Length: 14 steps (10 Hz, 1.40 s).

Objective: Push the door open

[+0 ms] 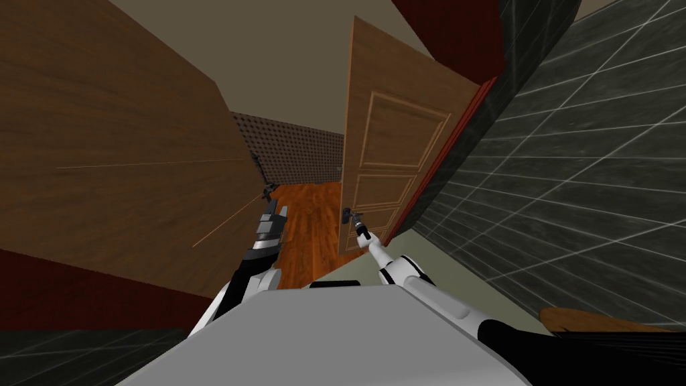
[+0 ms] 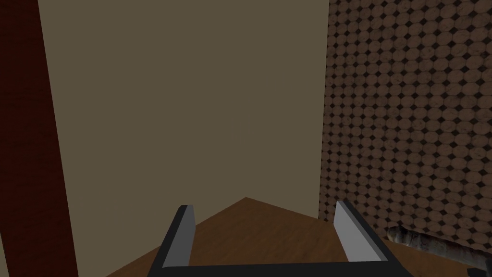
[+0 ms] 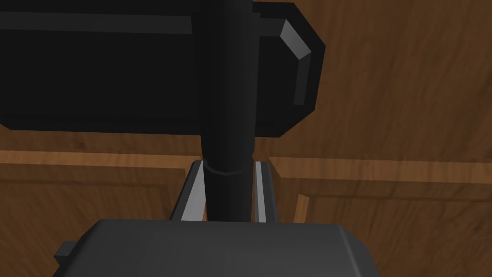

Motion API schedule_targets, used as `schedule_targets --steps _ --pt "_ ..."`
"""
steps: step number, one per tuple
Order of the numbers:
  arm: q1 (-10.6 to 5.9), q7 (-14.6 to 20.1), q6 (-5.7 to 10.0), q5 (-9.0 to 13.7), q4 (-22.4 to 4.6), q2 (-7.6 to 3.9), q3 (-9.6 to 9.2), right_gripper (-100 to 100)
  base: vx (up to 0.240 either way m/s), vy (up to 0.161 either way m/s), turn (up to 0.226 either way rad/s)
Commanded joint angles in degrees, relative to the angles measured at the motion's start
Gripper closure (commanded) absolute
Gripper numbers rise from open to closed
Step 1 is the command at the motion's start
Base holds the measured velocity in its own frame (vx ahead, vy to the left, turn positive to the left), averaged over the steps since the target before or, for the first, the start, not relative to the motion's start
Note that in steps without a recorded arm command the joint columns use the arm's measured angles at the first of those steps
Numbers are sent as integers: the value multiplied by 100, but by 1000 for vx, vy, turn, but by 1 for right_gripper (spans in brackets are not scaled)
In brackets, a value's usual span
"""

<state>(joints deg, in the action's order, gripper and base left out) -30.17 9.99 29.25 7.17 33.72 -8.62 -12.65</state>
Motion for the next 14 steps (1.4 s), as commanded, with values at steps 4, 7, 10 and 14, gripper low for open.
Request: schedule_targets --steps 4,7,10,14 --pt "-17 -171 43 113 -101 -161 419 100 171 158 -71" --pt "-3 -253 40 162 -138 -217 605 100 129 118 -61" --pt "15 -351 36 221 -182 -284 826 100 159 159 -81" --pt "27 -422 34 264 -215 -333 987 100 75 77 -33"
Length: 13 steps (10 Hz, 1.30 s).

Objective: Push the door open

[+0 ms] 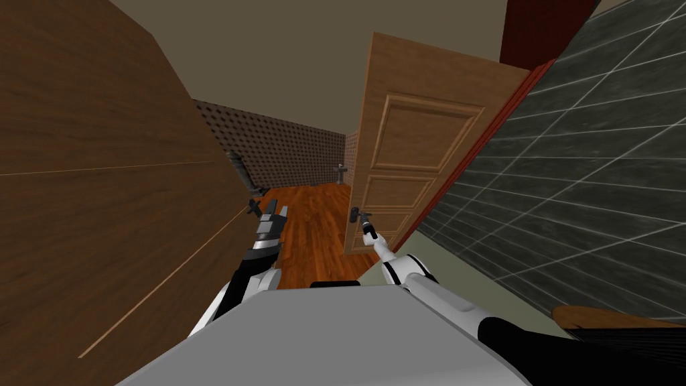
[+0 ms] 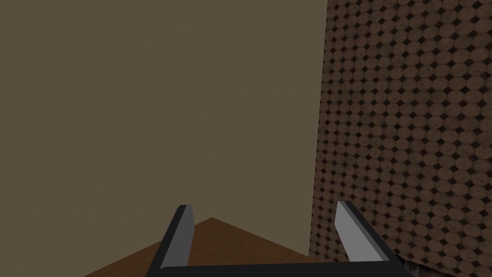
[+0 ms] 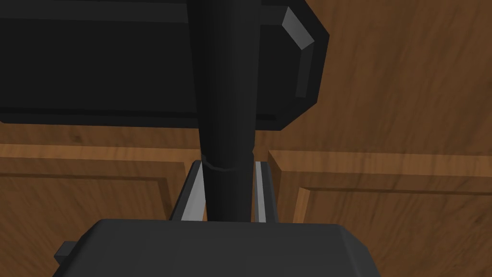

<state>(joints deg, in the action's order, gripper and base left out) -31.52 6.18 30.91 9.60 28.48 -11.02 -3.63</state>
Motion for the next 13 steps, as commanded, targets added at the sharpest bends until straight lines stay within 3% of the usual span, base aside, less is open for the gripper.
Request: schedule_targets --steps 1,8,9,13 --pt "162 -42 -133 22 286 -92 86 100 95 108 -48" --pt "186 -178 -138 104 248 -186 394 100 129 113 -52" --pt "232 -160 -180 99 295 -185 370 100 74 43 -26" --pt "283 -197 -182 86 310 -266 624 100 154 55 -36"
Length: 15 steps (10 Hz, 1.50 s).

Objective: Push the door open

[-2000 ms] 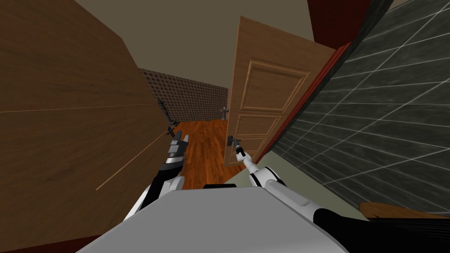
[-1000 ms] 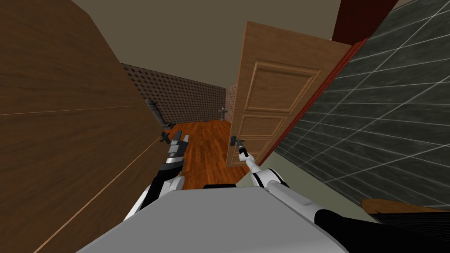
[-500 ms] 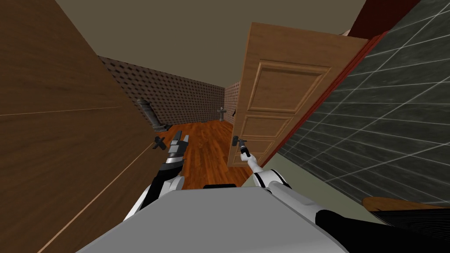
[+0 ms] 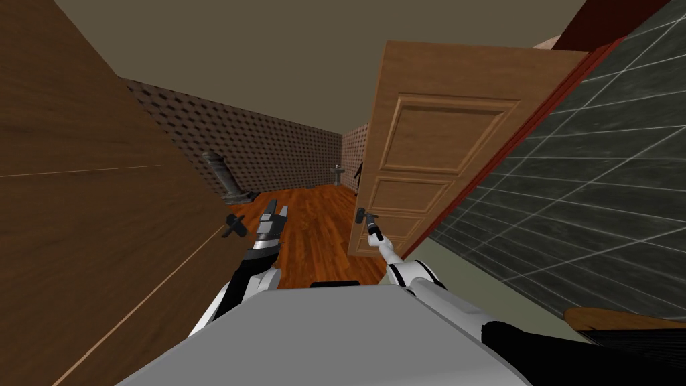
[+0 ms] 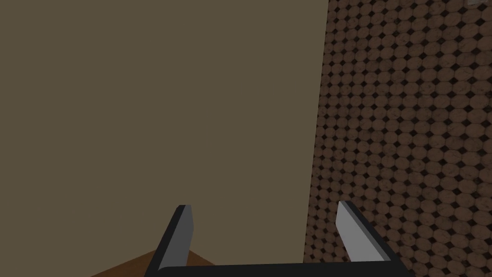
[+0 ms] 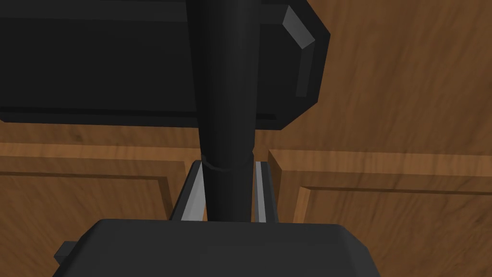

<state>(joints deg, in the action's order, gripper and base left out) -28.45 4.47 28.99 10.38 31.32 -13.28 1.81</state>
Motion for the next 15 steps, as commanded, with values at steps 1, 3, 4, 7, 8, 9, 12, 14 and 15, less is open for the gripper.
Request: schedule_targets --steps 1,3,4,7,8,9,12,14,15 --pt "-10 -33 9 3 29 -56 136 100 189 70 -60" --pt "21 -51 5 -7 33 -92 263 100 183 58 -45" --pt "38 -61 2 -12 36 -111 330 100 196 66 -40" --pt "83 -87 -3 -27 42 -163 515 100 153 68 -43" --pt "102 -98 -6 -33 45 -185 593 100 185 88 -65" --pt "122 -109 -8 -39 48 -207 671 100 197 107 -55" --pt "171 -137 -15 -55 55 -264 872 100 152 80 -54" --pt "191 -148 -17 -62 58 -287 952 100 163 58 -50" --pt "191 -148 -17 -62 58 -287 952 100 72 34 -21"
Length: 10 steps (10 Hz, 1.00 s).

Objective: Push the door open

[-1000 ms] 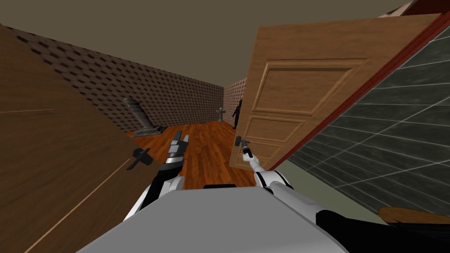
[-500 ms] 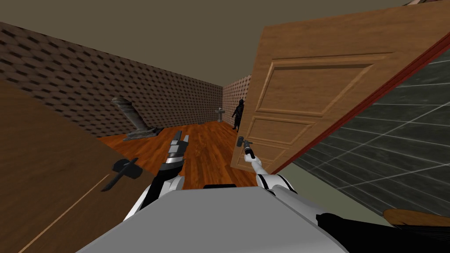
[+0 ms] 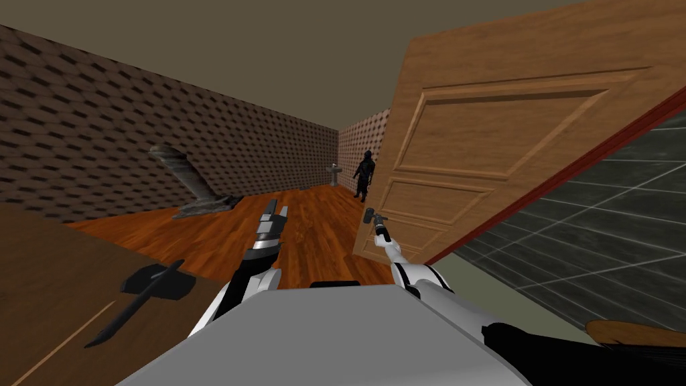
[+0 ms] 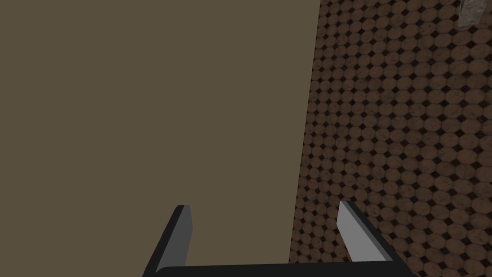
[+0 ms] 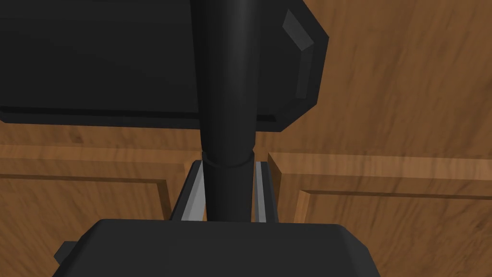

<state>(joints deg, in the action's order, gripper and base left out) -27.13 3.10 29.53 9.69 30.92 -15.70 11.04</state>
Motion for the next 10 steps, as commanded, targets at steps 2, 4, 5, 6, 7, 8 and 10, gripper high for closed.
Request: schedule_targets --steps 2,4,5,6,7,8,10 --pt "108 -39 -78 -8 106 -101 227 100 176 90 -57" --pt "144 -60 -82 -20 111 -143 377 100 166 97 -73" --pt "162 -70 -85 -26 114 -164 449 100 208 93 -61" --pt "162 -70 -85 -26 71 -164 449 100 135 50 -35" --pt "195 -88 -89 -36 119 -201 582 100 148 60 -41" --pt "202 -93 -90 -39 120 -210 611 100 150 104 -70" --pt "230 -108 -93 -48 124 -241 723 100 123 69 -40"
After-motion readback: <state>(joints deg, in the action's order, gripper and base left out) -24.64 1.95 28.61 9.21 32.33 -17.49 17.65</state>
